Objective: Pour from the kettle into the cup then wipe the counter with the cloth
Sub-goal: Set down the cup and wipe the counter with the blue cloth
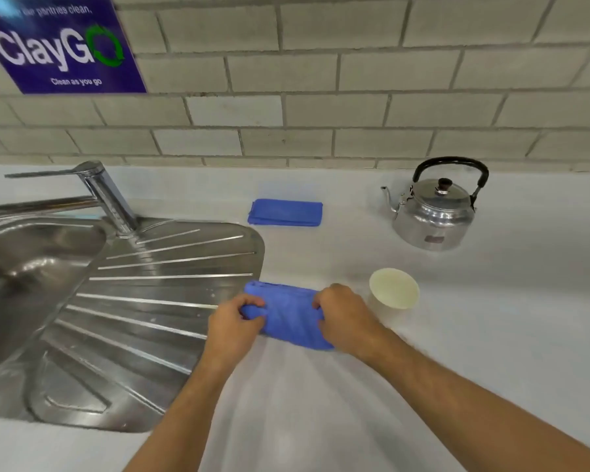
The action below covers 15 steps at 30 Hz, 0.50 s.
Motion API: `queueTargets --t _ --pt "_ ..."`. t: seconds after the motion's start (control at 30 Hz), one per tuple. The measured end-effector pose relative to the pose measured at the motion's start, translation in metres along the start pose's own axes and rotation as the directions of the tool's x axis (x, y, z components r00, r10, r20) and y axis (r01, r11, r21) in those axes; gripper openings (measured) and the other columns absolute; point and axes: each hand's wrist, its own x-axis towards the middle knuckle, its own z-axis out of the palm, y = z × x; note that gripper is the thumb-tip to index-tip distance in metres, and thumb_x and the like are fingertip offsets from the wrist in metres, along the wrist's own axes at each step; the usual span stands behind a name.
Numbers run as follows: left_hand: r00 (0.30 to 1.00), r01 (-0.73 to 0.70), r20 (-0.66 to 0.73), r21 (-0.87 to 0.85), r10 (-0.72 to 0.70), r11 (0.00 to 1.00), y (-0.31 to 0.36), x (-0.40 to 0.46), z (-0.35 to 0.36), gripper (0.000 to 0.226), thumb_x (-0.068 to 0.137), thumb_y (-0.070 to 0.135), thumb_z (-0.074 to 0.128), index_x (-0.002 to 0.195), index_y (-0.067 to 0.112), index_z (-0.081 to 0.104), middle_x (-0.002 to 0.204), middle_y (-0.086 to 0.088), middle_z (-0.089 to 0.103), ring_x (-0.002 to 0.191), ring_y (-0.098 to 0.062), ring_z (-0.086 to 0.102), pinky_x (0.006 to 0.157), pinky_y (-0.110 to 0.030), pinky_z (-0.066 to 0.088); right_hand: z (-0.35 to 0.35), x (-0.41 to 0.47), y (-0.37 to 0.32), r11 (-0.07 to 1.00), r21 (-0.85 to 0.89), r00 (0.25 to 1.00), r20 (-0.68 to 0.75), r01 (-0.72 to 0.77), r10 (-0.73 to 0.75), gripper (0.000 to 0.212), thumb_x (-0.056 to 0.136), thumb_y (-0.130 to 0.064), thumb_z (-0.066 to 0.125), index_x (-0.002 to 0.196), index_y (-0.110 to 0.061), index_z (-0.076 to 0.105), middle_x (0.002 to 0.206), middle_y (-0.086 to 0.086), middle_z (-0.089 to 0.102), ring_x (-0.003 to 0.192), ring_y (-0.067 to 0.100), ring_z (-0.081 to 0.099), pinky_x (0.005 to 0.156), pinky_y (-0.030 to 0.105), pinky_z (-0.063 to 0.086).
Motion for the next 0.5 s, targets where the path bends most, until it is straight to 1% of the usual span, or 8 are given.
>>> queueTargets --t 0.1,0.17,0.23,0.3,0.37,0.43,0.47,0.5 --pt "1.0 0.011 0.021 0.185 -0.015 0.983 -0.008 -0.038 -0.005 0.025 0.073 0.006 0.068 0.085 0.029 0.069 0.083 0.006 0.068 0.067 -0.004 0.059 0.053 -0.006 0.039 0.023 -0.035 0.014 0.998 0.065 1.0 -0.001 -0.01 0.01 0.033 0.091 -0.003 0.05 0.124 -0.002 0.057 0.122 0.016 0.056 0.103 0.031 0.061 0.087 0.036 0.051" --pt "0.996 0.038 0.07 0.269 -0.059 0.963 -0.011 -0.061 -0.007 0.023 0.075 0.007 0.066 0.087 0.026 0.07 0.091 0.004 0.067 0.074 -0.009 0.061 0.057 -0.011 0.041 0.035 -0.053 0.027 0.991 0.135 1.0 -0.005 -0.019 0.02 0.029 0.091 -0.003 0.045 0.117 -0.002 0.059 0.111 0.012 0.058 0.089 0.026 0.058 0.071 0.029 0.048" --pt "0.986 0.015 0.144 0.418 -0.083 0.908 -0.009 -0.081 -0.012 0.022 0.078 0.009 0.06 0.089 0.024 0.072 0.095 0.002 0.066 0.082 -0.017 0.062 0.064 -0.018 0.045 0.041 -0.069 0.036 0.99 0.14 1.0 -0.011 0.023 -0.022 0.03 0.09 -0.003 0.044 0.114 -0.006 0.061 0.104 0.01 0.054 0.087 0.027 0.056 0.067 0.029 0.044" --pt "0.975 -0.129 0.22 0.664 -0.028 0.736 -0.003 -0.091 -0.019 0.023 0.083 0.016 0.054 0.091 0.023 0.073 0.097 0.0 0.065 0.092 -0.023 0.062 0.075 -0.025 0.046 0.043 -0.083 0.044 0.985 0.149 0.996 -0.041 0.087 -0.082 0.034 0.089 -0.007 0.048 0.119 -0.014 0.062 0.103 0.008 0.051 0.089 0.027 0.055 0.073 0.029 0.043" --pt "0.949 -0.314 0.265 0.784 0.169 0.535 0.006 -0.094 -0.021 0.026 0.087 0.024 0.049 0.096 0.027 0.073 0.101 -0.003 0.06 0.1 -0.027 0.057 0.08 -0.031 0.044 0.043 -0.095 0.056 0.97 0.222 0.991 -0.103 0.103 -0.082 0.037 0.09 -0.015 0.053 0.125 -0.023 0.061 0.105 0.006 0.053 0.091 0.026 0.057 0.075 0.026 0.04" --pt "0.846 -0.527 0.364 0.687 0.39 0.501 0.015 -0.089 -0.012 0.029 0.09 0.029 0.05 0.111 0.035 0.069 0.124 -0.002 0.053 0.118 -0.025 0.049 0.092 -0.035 0.04 0.041 -0.104 0.072 0.965 0.249 0.983 -0.178 0.076 -0.032 0.032 0.092 -0.022 0.055 0.123 -0.023 0.062 0.107 0.004 0.058 0.096 0.026 0.061 0.077 0.025 0.04" --pt "0.758 -0.651 0.478 0.6 0.444 0.464 0.017 -0.083 -0.006 0.034 0.092 0.033 0.049 0.122 0.041 0.062 0.14 0.002 0.046 0.133 -0.022 0.039 0.104 -0.037 0.034 0.042 -0.107 0.082 0.97 0.237 0.979 -0.202 0.057 -0.009 0.029 0.093 -0.023 0.055 0.12 -0.022 0.063 0.109 0.003 0.06 0.099 0.025 0.061 0.078 0.025 0.041" --pt "0.651 -0.759 0.608 0.519 0.454 0.394 0.017 -0.076 0.001 0.038 0.095 0.04 0.044 0.132 0.047 0.052 0.153 0.009 0.034 0.144 -0.017 0.024 0.114 -0.037 0.021 0.042 -0.111 0.092 0.975 0.217 0.976 -0.218 0.042 0.006 0.027 0.093 -0.024 0.055 0.118 -0.022 0.064 0.111 0.002 0.061 0.102 0.023 0.059 0.081 0.025 0.042"
